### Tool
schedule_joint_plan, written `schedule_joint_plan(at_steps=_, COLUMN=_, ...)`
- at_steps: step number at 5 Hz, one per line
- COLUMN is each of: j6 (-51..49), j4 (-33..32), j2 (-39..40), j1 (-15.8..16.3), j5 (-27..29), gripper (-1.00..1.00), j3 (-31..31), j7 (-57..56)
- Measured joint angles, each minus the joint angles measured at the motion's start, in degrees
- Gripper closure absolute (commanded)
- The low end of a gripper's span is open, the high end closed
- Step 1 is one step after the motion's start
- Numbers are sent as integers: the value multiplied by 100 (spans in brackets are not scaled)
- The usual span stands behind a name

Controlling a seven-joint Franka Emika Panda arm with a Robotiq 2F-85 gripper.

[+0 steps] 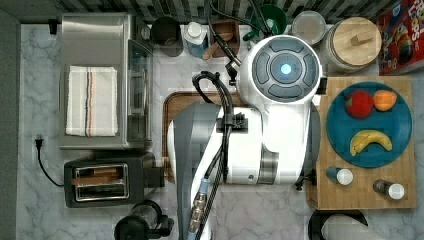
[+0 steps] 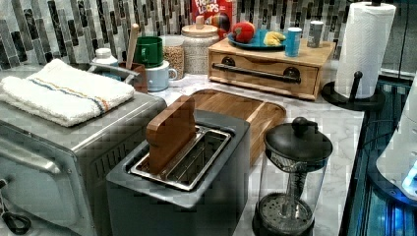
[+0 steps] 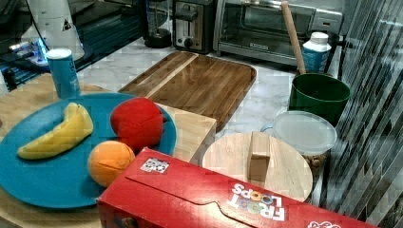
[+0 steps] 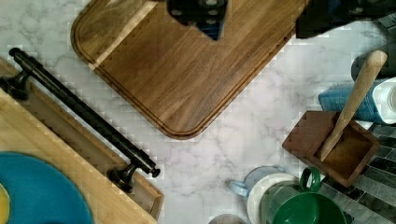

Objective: Open the drawer.

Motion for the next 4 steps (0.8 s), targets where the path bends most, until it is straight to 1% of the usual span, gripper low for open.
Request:
schedule_joint_plan(at_steps=3, j6=35, j4=-17, j2=75, j1=-3, j5=56, gripper=-100, j3=-91, j7=-5)
schedule_joint_plan(at_steps=4, j6=69, j4=-101, j2=83, j1=-73, j5=156, gripper=-100, j3=-120, j7=-214)
